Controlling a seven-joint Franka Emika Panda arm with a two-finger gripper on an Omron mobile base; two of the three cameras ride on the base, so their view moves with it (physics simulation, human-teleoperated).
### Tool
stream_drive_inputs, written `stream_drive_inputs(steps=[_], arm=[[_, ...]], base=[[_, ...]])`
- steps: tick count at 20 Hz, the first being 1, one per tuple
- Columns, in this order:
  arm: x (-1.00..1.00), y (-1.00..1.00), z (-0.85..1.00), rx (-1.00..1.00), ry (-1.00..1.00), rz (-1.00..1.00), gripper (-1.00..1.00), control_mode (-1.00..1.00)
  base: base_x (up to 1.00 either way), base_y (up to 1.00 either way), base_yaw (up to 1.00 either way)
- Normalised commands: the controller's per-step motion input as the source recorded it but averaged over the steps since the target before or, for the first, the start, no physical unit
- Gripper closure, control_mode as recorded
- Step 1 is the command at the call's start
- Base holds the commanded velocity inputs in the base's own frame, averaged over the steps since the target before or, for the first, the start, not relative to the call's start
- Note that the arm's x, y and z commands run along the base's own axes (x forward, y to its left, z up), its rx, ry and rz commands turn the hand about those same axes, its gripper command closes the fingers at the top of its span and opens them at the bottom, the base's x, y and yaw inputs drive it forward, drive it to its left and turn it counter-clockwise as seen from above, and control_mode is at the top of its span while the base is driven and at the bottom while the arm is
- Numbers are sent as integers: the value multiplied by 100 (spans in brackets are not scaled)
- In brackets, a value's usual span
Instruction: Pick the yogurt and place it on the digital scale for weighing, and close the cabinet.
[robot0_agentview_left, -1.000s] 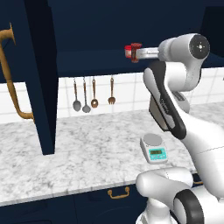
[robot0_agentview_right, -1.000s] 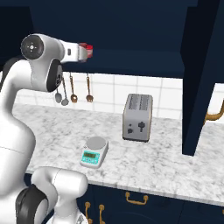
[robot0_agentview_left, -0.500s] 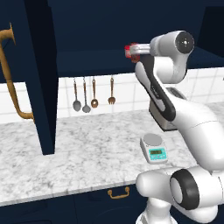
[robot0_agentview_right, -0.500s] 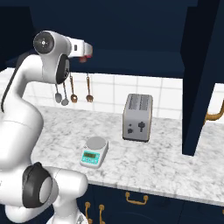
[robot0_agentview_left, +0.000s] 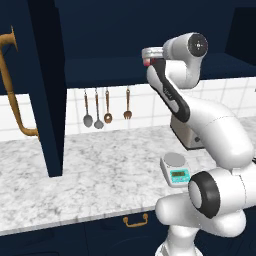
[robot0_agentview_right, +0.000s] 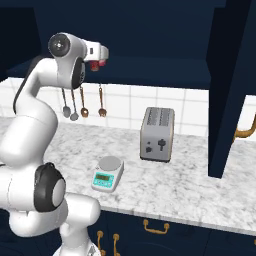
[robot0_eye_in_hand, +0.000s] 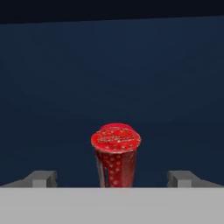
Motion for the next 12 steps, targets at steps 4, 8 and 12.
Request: stream_drive_inputs(steps=[4,8,12], arm=[[35,7,-16,0,0,0,-100,-100],[36,0,-21,0,0,0,-100,-100],[36,0,-16,0,0,0,-100,-100]], base=[[0,0,0],[0,0,0],[0,0,0]])
